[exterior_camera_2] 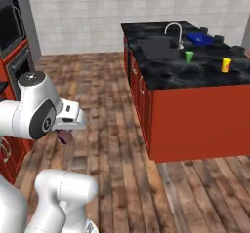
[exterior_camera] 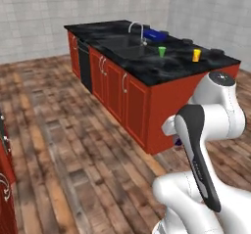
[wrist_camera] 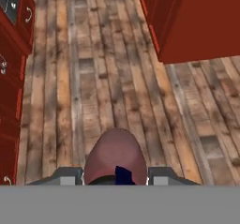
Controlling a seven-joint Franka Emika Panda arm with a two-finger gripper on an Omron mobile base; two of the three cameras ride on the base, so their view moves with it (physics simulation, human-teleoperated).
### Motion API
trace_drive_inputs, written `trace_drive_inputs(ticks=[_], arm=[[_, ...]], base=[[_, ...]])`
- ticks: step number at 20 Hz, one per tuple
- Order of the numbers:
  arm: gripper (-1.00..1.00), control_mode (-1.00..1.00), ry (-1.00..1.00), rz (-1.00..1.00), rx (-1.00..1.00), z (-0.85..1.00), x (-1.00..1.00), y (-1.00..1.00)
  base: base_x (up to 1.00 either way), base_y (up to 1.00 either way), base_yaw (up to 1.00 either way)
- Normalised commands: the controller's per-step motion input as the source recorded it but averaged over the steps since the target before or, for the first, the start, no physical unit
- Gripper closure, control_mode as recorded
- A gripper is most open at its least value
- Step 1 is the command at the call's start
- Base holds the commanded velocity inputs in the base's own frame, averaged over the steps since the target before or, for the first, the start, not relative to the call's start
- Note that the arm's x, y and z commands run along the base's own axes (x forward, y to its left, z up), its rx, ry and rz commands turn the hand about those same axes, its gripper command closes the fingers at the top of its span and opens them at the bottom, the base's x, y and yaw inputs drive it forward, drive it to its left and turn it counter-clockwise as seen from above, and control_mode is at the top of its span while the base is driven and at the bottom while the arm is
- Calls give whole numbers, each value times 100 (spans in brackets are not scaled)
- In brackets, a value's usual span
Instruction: Place the drinks on the dining counter in a tight cluster.
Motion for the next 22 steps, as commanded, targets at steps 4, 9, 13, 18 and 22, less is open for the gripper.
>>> trace_drive_inputs(ticks=[4, 9, 13, 18, 22], arm=[[100, 100, 0, 0, 0, 0, 0, 0], [100, 100, 0, 0, 0, 0, 0, 0], [100, 100, 0, 0, 0, 0, 0, 0], [100, 100, 0, 0, 0, 0, 0, 0], [100, 100, 0, 0, 0, 0, 0, 0]], base=[[93, -88, 24], [79, -100, 17], [97, -100, 26], [100, -100, 25], [100, -100, 18]])
